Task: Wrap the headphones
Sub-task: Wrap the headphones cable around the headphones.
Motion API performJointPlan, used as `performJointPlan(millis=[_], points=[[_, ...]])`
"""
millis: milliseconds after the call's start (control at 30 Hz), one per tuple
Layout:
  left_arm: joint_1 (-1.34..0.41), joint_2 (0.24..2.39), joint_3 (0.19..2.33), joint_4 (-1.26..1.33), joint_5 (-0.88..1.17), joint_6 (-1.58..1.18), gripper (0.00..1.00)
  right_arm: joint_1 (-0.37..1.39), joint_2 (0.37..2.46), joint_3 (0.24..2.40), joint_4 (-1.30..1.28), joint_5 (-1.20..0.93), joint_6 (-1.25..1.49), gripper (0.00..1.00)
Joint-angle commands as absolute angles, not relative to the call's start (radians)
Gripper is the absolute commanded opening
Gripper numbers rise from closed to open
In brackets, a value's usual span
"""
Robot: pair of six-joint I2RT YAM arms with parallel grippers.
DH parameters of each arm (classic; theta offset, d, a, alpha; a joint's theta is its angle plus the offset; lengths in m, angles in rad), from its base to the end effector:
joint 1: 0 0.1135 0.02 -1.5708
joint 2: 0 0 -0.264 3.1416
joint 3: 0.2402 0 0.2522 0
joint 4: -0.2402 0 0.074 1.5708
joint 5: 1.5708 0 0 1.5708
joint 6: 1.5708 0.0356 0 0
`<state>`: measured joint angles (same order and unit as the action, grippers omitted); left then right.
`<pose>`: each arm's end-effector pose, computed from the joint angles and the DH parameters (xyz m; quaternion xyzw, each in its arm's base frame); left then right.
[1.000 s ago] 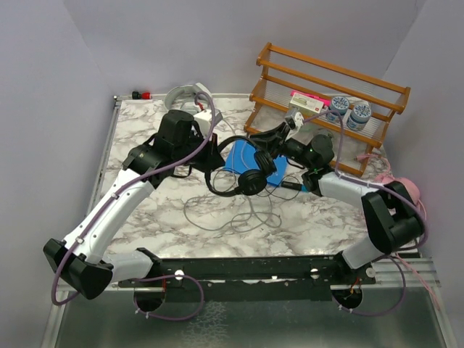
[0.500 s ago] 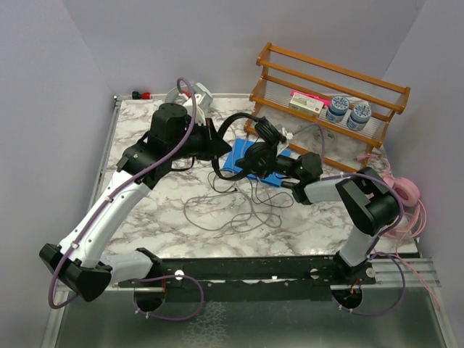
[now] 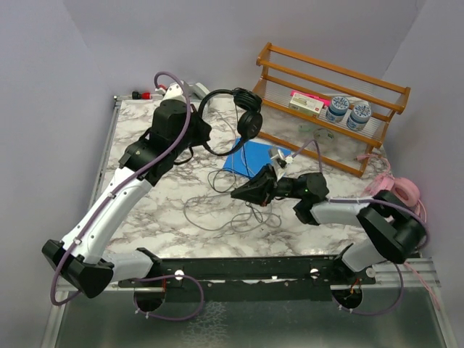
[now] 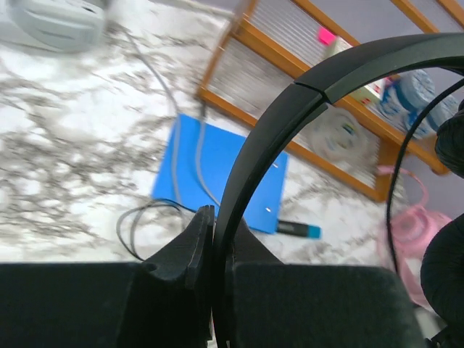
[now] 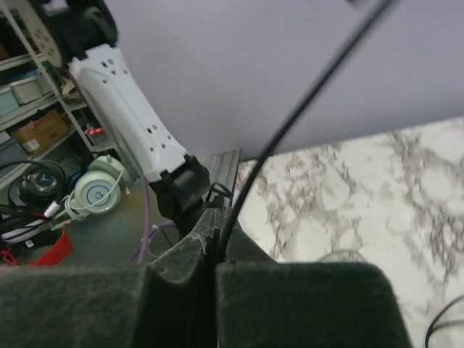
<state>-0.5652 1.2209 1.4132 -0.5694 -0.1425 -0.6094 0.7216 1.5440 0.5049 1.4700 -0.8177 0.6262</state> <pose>0.2223 -0.1350 0.4270 -0.0582 0.8239 -0.2616 0.4993 0.1917 0.2033 0.2378 -0.3579 0.4786 0.6497 0.4698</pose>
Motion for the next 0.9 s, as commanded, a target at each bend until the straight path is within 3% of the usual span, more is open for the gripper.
performJointPlan(millis=[0, 200, 367, 567, 700, 867], points=[[-0.566, 1.231, 1.409, -0.501, -0.426, -0.523, 0.00, 0.740, 1.394, 0.576, 1.276, -0.925, 0.565, 0.01], [-0.566, 1.242, 1.331, -0.410, -0.516, -0.267, 0.00, 0.741, 1.224, 0.728, 0.731, -0.893, 0.353, 0.01], [-0.570, 1.281, 1.296, -0.416, -0.532, -0.090, 0.00, 0.741, 1.237, 0.991, 0.187, -0.817, 0.061, 0.01], [-0.578, 1.250, 1.218, -0.395, -0.566, 0.053, 0.00, 0.741, 1.284, 1.196, -0.168, -0.592, -0.144, 0.02], [-0.585, 1.231, 1.169, -0.377, -0.601, 0.154, 0.00, 0.741, 1.368, 1.339, -0.394, -0.555, -0.223, 0.02], [-0.594, 1.210, 1.122, -0.355, -0.637, 0.254, 0.00, 0.741, 1.447, 1.444, -0.537, -0.429, -0.249, 0.02]])
